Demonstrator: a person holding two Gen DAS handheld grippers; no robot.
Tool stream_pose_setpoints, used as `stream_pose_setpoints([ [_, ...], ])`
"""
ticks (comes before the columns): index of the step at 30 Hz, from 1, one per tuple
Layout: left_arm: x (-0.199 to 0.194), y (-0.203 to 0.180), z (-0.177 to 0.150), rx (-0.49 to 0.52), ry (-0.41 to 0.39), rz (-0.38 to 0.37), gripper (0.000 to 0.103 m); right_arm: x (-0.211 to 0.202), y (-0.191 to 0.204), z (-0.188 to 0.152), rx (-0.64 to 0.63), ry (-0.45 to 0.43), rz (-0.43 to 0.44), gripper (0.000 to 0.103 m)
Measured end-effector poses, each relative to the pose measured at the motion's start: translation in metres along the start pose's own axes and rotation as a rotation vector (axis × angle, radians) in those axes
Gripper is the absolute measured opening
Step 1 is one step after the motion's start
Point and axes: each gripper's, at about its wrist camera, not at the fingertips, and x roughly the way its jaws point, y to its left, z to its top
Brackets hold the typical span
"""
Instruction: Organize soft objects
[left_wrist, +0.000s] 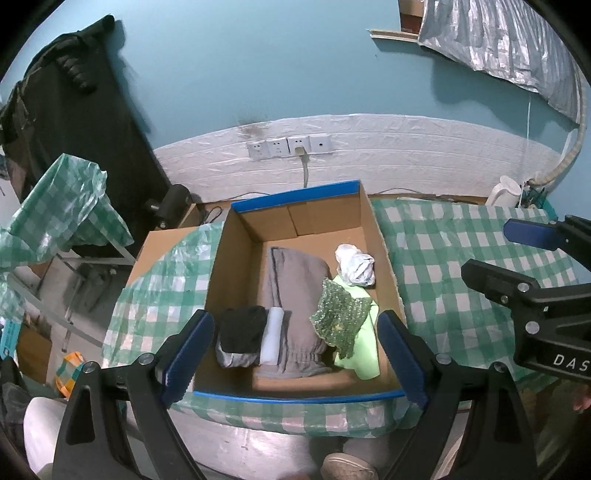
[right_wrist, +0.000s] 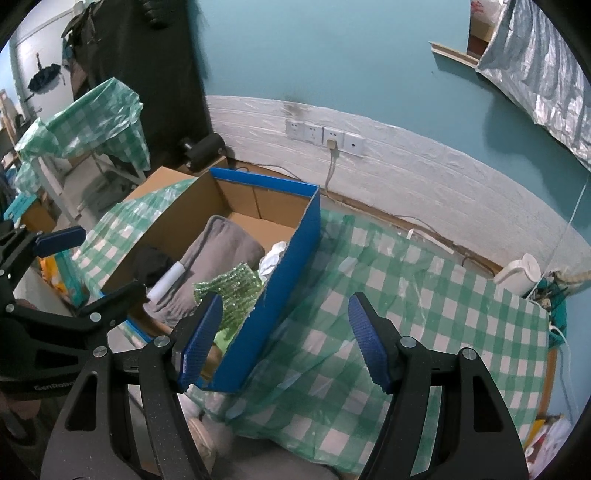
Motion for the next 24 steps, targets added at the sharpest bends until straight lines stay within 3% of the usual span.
stream_pose_setpoints([
  [24,0.0089,-0.0078,-0.003,0.025,0.02,0.005,0.091,0.0048,-0.0061,-0.0028,0.006,0.007,0.002,0.07],
])
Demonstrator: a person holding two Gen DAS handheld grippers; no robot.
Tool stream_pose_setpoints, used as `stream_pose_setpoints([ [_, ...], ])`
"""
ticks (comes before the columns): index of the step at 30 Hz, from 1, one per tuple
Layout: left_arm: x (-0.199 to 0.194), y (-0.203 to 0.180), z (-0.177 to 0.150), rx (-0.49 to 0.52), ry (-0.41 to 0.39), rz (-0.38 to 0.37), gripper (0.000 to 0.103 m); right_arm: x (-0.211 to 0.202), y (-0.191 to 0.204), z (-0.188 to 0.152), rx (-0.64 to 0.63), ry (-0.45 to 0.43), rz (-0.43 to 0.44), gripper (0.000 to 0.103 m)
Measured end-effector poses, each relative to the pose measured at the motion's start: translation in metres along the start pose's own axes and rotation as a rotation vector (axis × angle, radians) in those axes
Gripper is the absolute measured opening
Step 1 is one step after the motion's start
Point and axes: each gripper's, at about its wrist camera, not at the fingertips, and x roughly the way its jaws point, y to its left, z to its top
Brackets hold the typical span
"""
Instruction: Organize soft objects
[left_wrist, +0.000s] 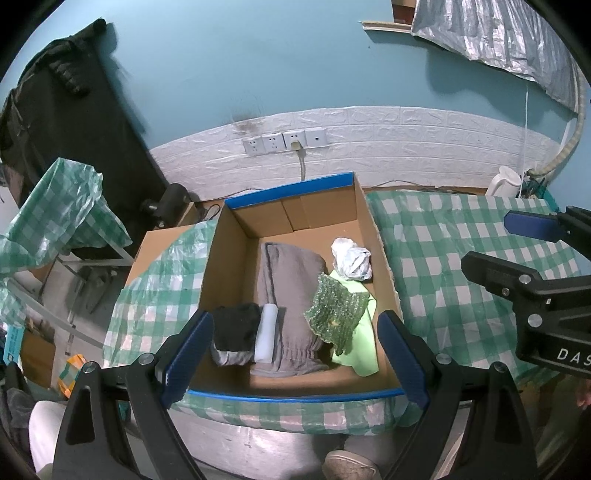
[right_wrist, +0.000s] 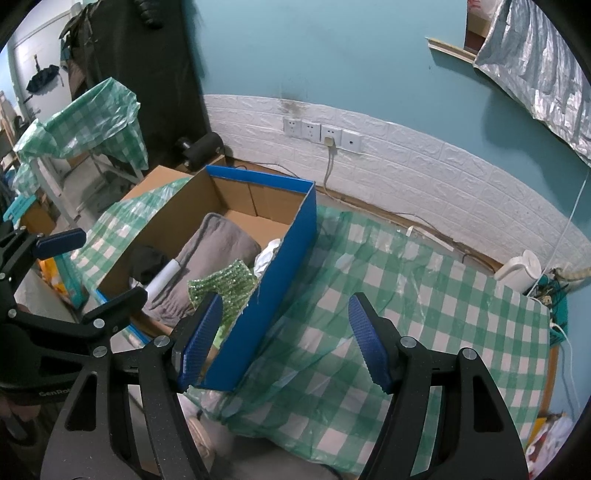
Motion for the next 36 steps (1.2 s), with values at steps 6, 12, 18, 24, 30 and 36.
stream_pose_setpoints([
  [6,-0.0002,-0.0012,-0.0002,0.004,-0.001,0.002,0.091,0.0002,0.0004,0.0001,0.0,0.0,-0.001,0.07],
  [12,-0.0009,-0.0014,-0.0001,0.003,-0.003,0.0,0.091,0.0004,0.0009,0.0003,0.001,0.0,0.0,0.07],
  [18,-0.0012,-0.0021,-0.0003,0.007,0.002,0.004,0.091,0.0013,-0.0019,-0.0017,-0.001,0.008,-0.003,0.07],
  [24,-0.0016,-0.0029,-0.0007,0.011,0.002,0.002,0.091,0.0018,-0.0031,-0.002,-0.003,0.007,-0.002,0.07],
  [30,-0.0011,-0.0035,-0.0022,0.021,0.002,0.002,0.091,0.0017,-0.0012,-0.0023,-0.003,0.011,-0.004,0.07],
  [36,-0.001,-0.0031,-0.0024,0.023,0.004,0.002,0.091,0.0014,-0.003,-0.0057,-0.003,0.014,-0.005,0.07],
])
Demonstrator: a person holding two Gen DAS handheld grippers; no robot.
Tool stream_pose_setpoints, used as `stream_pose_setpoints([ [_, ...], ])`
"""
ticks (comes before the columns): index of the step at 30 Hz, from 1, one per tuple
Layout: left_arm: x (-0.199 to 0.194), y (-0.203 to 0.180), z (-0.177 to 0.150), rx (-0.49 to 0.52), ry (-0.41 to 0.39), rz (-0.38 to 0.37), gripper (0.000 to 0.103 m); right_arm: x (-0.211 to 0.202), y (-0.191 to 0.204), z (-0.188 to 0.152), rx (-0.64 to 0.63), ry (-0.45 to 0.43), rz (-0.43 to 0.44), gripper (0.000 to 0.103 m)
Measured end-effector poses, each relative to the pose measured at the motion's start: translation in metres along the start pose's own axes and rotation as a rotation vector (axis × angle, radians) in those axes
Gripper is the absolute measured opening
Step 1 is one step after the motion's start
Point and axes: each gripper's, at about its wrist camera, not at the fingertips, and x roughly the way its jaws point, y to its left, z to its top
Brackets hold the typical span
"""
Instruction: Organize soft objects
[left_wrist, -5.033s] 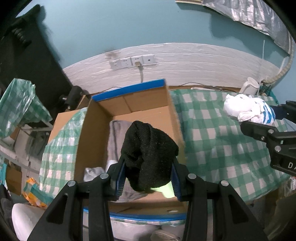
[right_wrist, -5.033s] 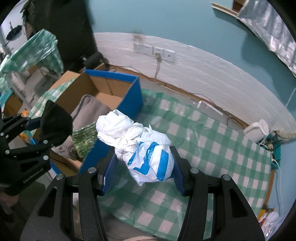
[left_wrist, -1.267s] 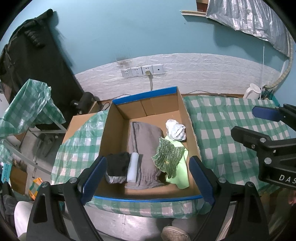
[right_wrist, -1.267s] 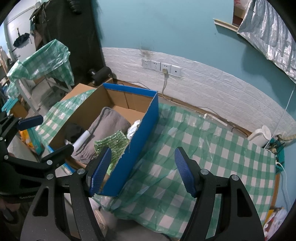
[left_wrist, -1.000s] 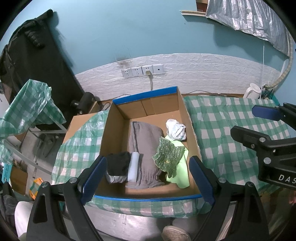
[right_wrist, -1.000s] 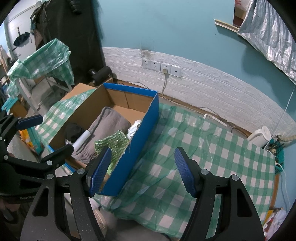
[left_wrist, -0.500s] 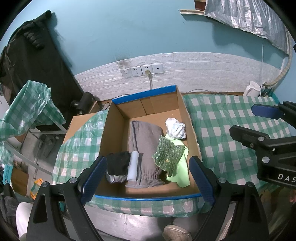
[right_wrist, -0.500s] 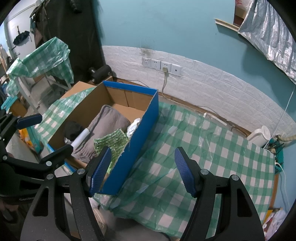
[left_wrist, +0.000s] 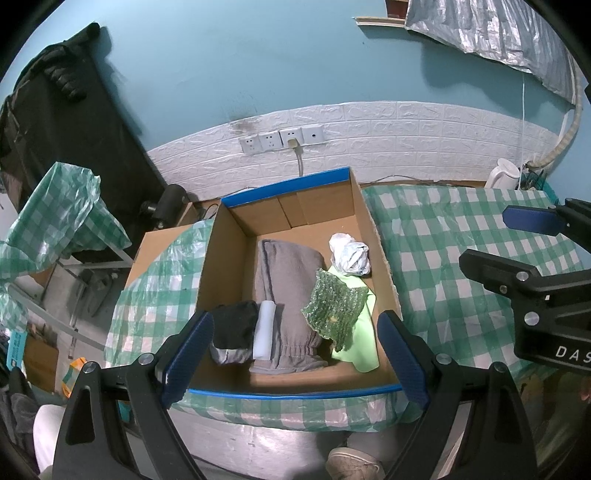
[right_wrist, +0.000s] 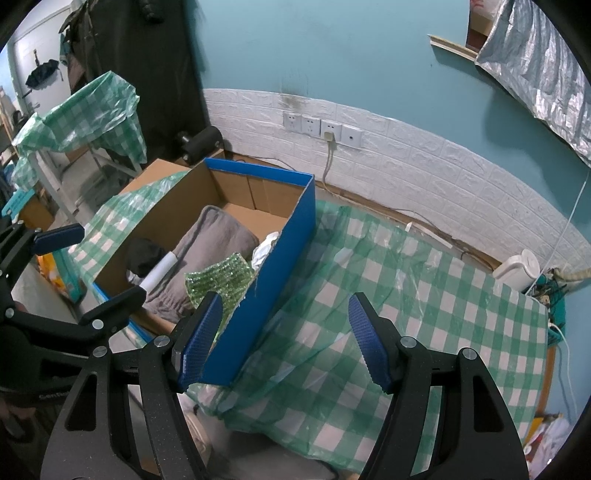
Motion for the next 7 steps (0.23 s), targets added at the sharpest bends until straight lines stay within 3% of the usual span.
stream_pose_setpoints([
  [7,-0.0001,-0.0008,0.0001,0.009,-0.002,-0.001,0.091,0.0,-0.0005,-0.0009,0.0,0.001,0.0,0.07],
])
